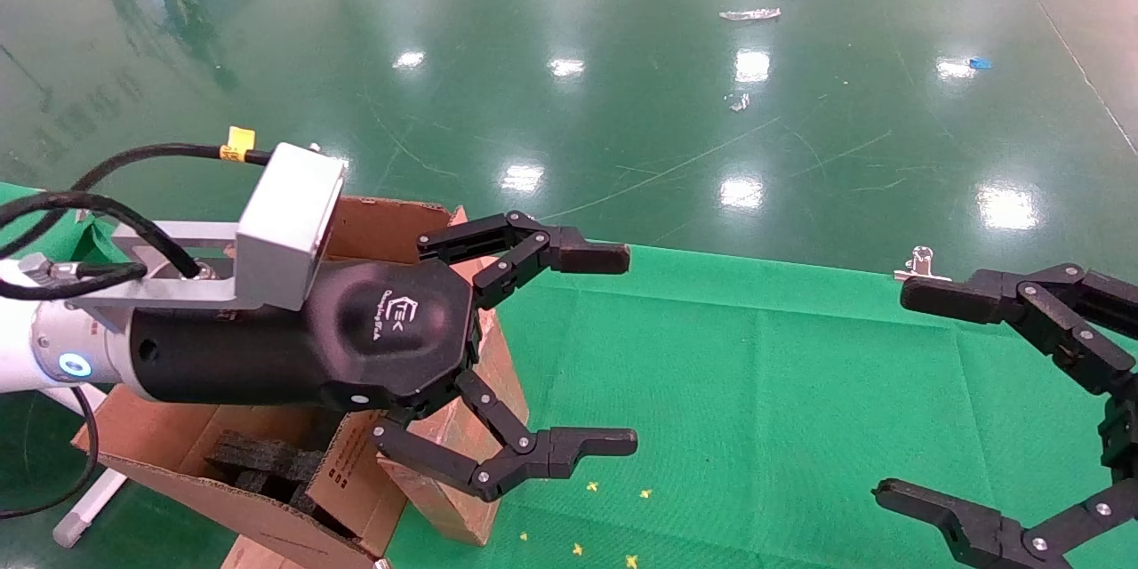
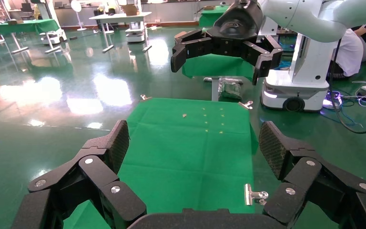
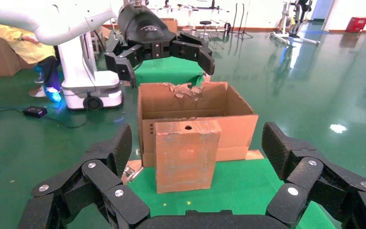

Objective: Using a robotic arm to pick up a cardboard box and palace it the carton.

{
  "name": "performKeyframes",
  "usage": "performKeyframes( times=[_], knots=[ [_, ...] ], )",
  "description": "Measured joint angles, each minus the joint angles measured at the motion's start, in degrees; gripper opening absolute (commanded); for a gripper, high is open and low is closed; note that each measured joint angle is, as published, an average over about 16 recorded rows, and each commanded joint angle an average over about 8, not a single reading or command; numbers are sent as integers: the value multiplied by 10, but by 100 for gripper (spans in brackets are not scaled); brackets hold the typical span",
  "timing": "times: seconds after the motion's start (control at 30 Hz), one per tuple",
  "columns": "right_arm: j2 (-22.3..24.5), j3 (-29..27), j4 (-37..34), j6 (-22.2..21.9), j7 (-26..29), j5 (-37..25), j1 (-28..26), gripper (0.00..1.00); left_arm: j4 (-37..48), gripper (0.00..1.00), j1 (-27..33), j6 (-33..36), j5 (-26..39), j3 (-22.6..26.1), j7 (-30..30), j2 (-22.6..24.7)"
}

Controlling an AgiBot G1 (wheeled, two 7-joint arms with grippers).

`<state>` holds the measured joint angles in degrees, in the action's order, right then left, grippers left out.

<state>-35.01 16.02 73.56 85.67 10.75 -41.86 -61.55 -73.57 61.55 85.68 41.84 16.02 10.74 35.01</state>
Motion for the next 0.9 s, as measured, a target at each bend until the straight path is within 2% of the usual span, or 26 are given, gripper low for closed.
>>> performKeyframes(
  times=[0.9],
  knots=[
    [0,0,0,0,0,0,0,100,0,100,0,0,0,0,0,0]
  ],
)
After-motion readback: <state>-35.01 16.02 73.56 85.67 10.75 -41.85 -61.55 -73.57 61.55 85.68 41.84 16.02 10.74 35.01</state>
